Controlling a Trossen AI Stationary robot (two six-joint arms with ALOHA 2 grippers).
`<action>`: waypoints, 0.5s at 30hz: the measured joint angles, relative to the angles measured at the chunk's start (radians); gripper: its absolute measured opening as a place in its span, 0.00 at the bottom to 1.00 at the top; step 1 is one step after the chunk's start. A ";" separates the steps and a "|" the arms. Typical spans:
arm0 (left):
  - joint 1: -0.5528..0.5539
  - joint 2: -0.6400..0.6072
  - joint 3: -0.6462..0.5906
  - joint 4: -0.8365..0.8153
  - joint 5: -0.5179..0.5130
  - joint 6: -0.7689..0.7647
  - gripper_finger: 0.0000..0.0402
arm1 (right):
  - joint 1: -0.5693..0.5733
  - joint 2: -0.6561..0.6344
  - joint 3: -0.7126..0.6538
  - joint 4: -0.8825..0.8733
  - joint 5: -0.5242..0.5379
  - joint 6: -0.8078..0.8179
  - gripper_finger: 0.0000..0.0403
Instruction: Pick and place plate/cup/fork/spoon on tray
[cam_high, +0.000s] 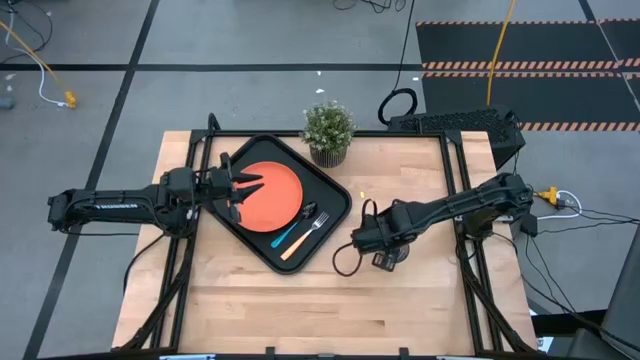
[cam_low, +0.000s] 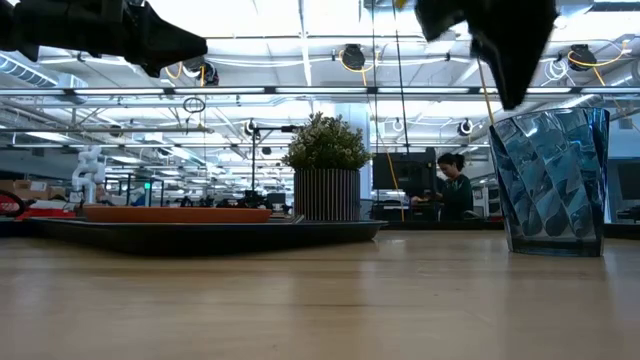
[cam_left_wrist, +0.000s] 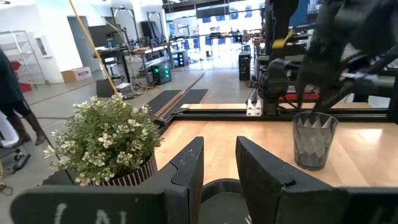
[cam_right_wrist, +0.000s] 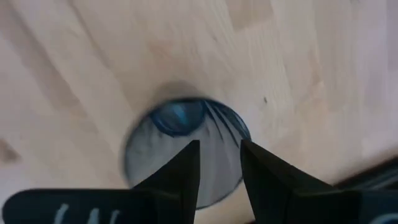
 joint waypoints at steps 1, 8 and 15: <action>0.000 0.000 0.000 0.000 0.004 -0.003 0.24 | -0.001 0.000 -0.021 -0.001 0.000 -0.001 0.27; 0.000 0.000 0.000 0.000 0.005 0.004 0.24 | -0.006 0.000 -0.092 0.000 -0.002 -0.010 0.30; 0.000 0.000 0.000 0.000 0.005 0.004 0.24 | -0.006 -0.014 -0.092 0.001 0.002 -0.008 0.46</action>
